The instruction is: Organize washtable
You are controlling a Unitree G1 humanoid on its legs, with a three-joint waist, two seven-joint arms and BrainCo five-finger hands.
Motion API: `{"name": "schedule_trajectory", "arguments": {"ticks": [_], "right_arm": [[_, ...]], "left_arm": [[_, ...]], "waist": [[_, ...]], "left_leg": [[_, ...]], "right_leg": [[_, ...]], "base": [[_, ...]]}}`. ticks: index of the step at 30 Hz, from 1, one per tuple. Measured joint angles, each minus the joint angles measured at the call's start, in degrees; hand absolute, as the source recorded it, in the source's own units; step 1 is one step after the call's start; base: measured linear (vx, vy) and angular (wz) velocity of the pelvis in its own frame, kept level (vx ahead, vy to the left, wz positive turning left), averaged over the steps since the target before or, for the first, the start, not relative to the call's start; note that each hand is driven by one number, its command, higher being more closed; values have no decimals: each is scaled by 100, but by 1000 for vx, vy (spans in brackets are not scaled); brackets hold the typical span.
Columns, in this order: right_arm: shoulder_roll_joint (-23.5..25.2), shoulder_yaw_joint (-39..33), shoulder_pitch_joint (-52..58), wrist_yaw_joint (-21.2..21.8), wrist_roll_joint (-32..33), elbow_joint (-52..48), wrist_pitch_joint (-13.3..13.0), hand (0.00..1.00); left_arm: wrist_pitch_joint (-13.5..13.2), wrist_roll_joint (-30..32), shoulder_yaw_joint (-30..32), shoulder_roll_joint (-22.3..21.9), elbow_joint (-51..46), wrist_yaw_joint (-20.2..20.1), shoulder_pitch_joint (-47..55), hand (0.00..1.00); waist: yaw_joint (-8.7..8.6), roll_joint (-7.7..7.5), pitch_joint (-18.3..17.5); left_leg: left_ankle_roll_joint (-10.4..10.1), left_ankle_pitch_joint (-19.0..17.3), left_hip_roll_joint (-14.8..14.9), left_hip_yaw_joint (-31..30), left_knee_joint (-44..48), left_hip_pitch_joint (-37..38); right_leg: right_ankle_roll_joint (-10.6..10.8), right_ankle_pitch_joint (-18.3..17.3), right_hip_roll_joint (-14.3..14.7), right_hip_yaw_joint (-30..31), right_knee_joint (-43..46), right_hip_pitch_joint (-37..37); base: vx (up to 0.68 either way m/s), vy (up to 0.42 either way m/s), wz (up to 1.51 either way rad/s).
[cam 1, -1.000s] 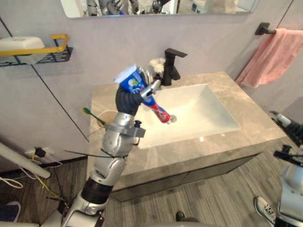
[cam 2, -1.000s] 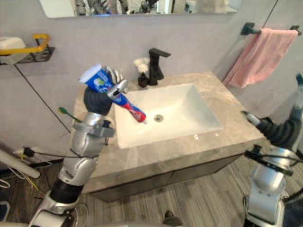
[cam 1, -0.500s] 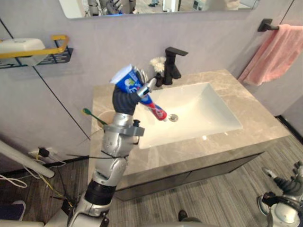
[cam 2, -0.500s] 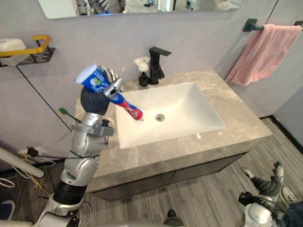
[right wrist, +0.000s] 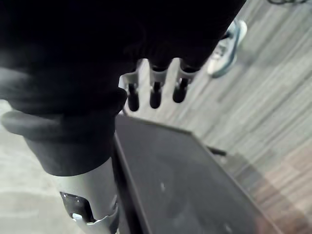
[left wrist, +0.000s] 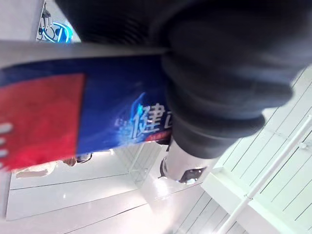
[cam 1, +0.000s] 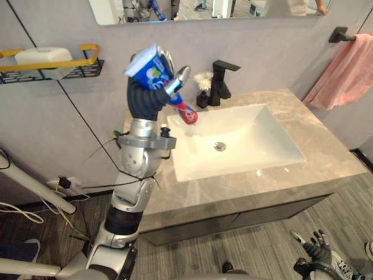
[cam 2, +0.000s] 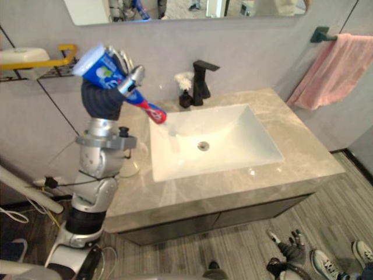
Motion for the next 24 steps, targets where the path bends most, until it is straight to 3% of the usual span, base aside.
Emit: {"name": "schedule_trajectory", "arguments": {"ticks": [6,10,17,24], "right_arm": [[5,408,-5,187,-1,499,-1,0],[3,702,75,285,0,791,-7,0],[8,1130,235,499,-36,1089,-15,0],[22,1201,298,516,-72,1347,-38,0]], "left_arm": [[1,341,51,174,0,87,0,100],[19,685,63,299,108,112,0,100],[92,1301,526,479,446,240,4,100],[242,1518,783,590,534,263,166,100]], "waist": [[33,-5,0],[145,-33,-5],[228,-166,-39],[303,-328,-43]], "left_leg": [[-1,1,1,-25,2,-2],[-1,2,1,-36,2,-8],[-5,10,-4,-184,3,-49],[-10,22,-6,-306,5,-100]], "right_leg": [[0,-2,-8,-18,-23,17],[0,-2,-9,-31,-50,30],[-1,-3,-12,-186,-129,112],[-16,-15,-11,-316,-144,138]], "base": [[0,0,0],[-2,-5,2],[-7,-19,10],[-9,-21,9]]}}
